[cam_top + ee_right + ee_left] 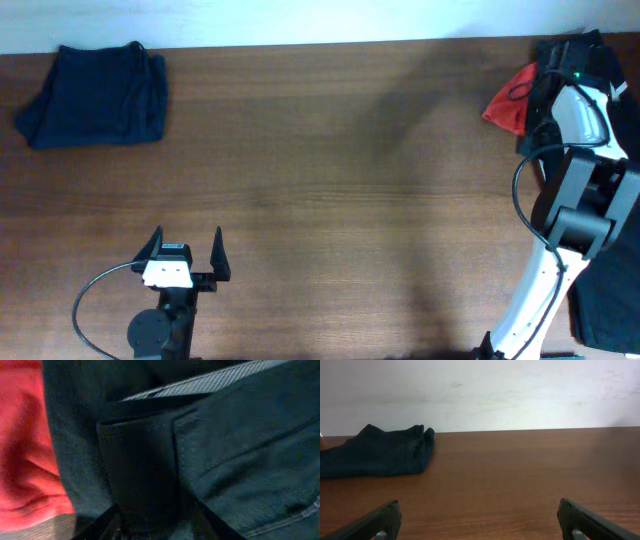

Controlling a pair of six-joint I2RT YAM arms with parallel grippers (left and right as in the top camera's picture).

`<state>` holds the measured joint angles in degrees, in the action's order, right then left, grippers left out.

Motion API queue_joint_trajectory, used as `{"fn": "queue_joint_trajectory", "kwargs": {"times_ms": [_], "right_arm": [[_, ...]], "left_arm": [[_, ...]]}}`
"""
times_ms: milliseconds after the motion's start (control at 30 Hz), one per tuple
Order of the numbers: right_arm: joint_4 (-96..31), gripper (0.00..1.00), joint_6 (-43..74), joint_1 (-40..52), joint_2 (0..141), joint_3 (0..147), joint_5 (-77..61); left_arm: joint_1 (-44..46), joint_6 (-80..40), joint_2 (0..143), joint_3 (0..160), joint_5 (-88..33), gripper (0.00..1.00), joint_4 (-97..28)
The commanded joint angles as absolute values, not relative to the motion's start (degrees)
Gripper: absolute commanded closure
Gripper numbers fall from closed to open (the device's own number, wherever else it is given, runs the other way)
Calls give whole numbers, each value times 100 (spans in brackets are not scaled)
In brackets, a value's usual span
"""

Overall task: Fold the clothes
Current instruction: 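Grasp the black shorts from the pile with the right gripper, then pull the black shorts to the table center and lay them flat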

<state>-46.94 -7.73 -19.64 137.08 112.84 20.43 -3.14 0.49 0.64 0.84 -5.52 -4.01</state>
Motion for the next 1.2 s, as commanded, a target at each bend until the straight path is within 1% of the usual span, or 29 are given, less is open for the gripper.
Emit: {"fn": "queue_joint_trajectory", "kwargs": {"times_ms": [0,67,100,133,167,200,233,333,367,400,467,567,600,633,733,767,867,900,967,1033,1100,1133,1167], "right_arm": [[-4670,53,-792,-1964,13987,11369,1994],[-4626,55,-814,-1964,13987,11369,2014],[-4626,70,-814,-1964,13987,11371,2018],[-4626,75,-814,-1964,13987,11371,2053],[-4630,84,-812,-1964,13987,11371,2217],[-4633,88,-814,-1964,13987,11371,2279],[-4635,90,-812,-1964,13987,11371,2276],[-4720,92,-808,-1964,13987,11465,2274],[-4827,87,-810,-1964,13987,11590,2274],[-4904,78,-810,-1964,13987,11668,2274],[-4984,75,-810,-1964,13987,11679,2270],[-4958,76,-810,-1964,13992,11660,1968],[-4906,87,-812,-1964,13994,11631,1970],[-4877,96,-810,-1970,13998,11631,1973],[-4882,96,-578,-2067,13985,11695,2012],[-5043,96,-399,-2141,13981,11900,2008],[-5518,96,-399,-2206,13965,12407,1929],[-5561,96,-384,-2206,13924,12418,1697],[-5575,96,84,-2204,13819,12420,1693],[-5509,96,266,-2174,13415,12420,1533],[-5441,96,272,-2086,12888,12420,913],[-5450,96,506,-1968,12486,12420,449],[-5492,96,528,-1817,12234,12420,458]], "left_arm": [[-344,156,45,51,-550,1,-412],[-344,156,45,51,-550,1,-412],[-344,156,45,51,-552,1,-412],[-344,156,45,51,-552,1,-412],[-344,156,45,51,-552,1,-412],[-344,156,45,51,-552,0,-412],[-344,156,45,51,-552,1,-412],[-344,156,45,51,-550,1,-412],[-344,156,45,51,-552,1,-412],[-344,156,45,51,-552,1,-412],[-344,156,45,51,-552,1,-412],[-344,156,45,51,-550,1,-412],[-344,156,45,51,-550,1,-412],[-344,156,45,51,-552,1,-412],[-344,156,45,51,-550,1,-412],[-344,156,45,51,-552,1,-412],[-344,156,45,51,-550,1,-412],[-344,156,45,51,-552,1,-412],[-344,156,45,51,-552,1,-412],[-344,156,45,51,-552,1,-412],[-344,156,45,51,-552,1,-412],[-344,156,45,51,-552,1,-412],[-344,156,45,51,-552,1,-412]]}}
